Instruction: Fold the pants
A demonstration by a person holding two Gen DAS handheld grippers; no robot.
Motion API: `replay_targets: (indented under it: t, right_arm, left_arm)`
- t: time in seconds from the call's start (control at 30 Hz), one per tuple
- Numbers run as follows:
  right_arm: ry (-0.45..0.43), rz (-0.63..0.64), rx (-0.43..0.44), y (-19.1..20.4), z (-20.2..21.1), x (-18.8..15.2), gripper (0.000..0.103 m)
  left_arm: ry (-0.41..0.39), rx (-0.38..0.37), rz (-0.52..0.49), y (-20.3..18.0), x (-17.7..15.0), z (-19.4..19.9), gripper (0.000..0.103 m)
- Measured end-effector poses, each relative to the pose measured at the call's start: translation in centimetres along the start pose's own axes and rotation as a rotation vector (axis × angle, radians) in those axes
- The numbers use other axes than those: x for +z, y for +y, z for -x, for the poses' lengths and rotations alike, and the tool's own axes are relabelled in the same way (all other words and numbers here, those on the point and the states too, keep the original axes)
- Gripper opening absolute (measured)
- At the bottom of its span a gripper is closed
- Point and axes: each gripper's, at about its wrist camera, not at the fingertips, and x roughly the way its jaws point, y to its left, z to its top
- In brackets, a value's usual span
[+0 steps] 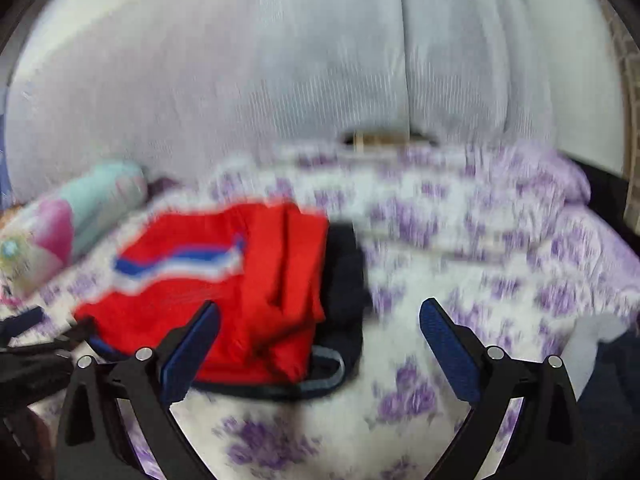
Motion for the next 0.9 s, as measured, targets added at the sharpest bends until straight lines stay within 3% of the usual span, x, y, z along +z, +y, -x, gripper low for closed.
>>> replay_targets:
  t: [0.07, 0.13, 0.17, 0.27, 0.47, 0.63, 0.9]
  right_arm:
    - [0.026, 0.034, -0.027, 0.6, -1.2, -0.1, 0.100]
    - [0.230, 0.077, -0.059, 1.6, -5.5, -0.6, 0.099]
    - [0.270, 0.071, -0.036, 1.5, -6.3, -0.9, 0.099]
    - [0.207, 0.014, -0.005, 0.5, -5.3, -0.7, 0.100]
    - [0.120, 0.045, -0.019, 1.0, -3.6, -0.6, 0.100]
    - [0.261, 0.037, 0.005, 0.8, -6.5, -1.0, 0.099]
    - [-0.035, -0.021, 0.028, 0.0, -2.1, 0.6, 0.100]
  left_arm:
    - [-0.003, 0.014, -0.050, -1.0, 0.3, -0.5, 0.098]
    - [-0.007, 0.031, -0.102, -2.1, 0.2, -0.7, 0.098]
    - [-0.011, 0.034, -0.131, -2.7, 0.2, -0.7, 0.098]
    - [-0.027, 0.028, -0.175, -3.4, -0.1, -0.3, 0.098]
    - [-0.020, -0.006, -0.151, -2.9, -0.1, -0.3, 0.098]
    - [-0.031, -0.009, -0.156, -3.2, -0.2, -0.1, 0.098]
    - [-0.015, -0.011, -0.153, -3.3, 0.0, -0.7, 0.098]
